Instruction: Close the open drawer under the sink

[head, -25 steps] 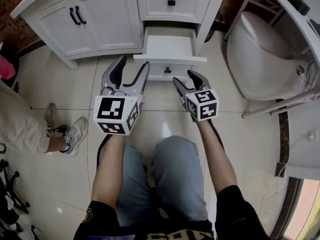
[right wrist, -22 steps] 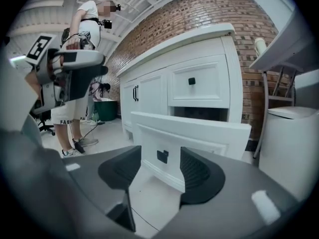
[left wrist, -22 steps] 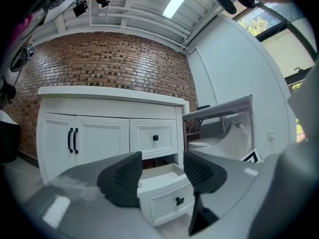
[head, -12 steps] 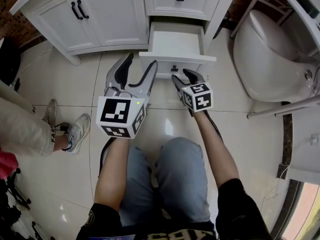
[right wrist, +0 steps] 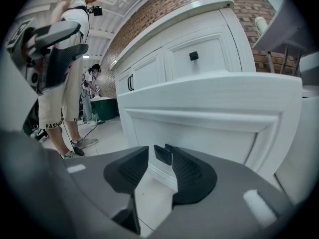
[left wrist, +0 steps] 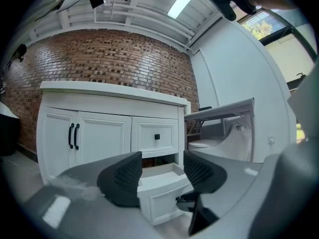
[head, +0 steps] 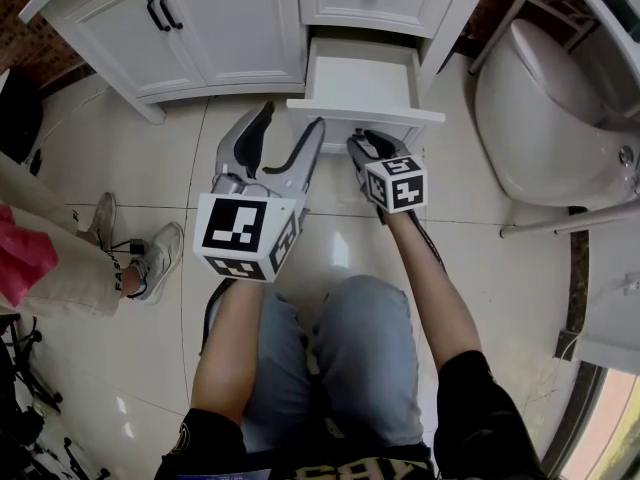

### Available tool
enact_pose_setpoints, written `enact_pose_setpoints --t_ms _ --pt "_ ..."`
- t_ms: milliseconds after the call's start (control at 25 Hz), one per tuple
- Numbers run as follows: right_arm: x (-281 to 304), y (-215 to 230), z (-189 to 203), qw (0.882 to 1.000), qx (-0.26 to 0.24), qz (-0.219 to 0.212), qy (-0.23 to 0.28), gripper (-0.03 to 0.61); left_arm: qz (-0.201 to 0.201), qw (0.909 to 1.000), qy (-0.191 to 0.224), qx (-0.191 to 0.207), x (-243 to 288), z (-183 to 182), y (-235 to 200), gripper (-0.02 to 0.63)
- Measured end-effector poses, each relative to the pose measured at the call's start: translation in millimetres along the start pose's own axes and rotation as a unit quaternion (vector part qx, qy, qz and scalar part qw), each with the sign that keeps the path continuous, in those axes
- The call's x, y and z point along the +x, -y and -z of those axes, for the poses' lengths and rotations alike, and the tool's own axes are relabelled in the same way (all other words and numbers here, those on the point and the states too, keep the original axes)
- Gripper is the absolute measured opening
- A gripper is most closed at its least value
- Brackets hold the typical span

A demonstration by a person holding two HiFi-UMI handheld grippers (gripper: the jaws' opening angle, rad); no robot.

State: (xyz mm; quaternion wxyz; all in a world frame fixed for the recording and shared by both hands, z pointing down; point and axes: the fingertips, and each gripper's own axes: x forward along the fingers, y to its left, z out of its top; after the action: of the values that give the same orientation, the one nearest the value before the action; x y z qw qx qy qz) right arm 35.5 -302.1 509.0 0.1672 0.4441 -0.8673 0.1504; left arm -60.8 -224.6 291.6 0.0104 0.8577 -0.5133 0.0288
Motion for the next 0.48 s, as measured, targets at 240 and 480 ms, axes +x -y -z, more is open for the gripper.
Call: enact_pose_setpoints --t_ms 240,480 --pt "3.5 2.2 -1.6 1.0 -0.01 0.01 0.003 0.115 0.004 1.0 0.004 -0.006 -0.4 -1.5 0.6 0.261" --pt "7.8 4.5 -1.7 1.0 -0.024 0.006 0.004 0.112 0.007 0.9999 0.005 -0.01 0.7 -0.9 1.5 0.261"
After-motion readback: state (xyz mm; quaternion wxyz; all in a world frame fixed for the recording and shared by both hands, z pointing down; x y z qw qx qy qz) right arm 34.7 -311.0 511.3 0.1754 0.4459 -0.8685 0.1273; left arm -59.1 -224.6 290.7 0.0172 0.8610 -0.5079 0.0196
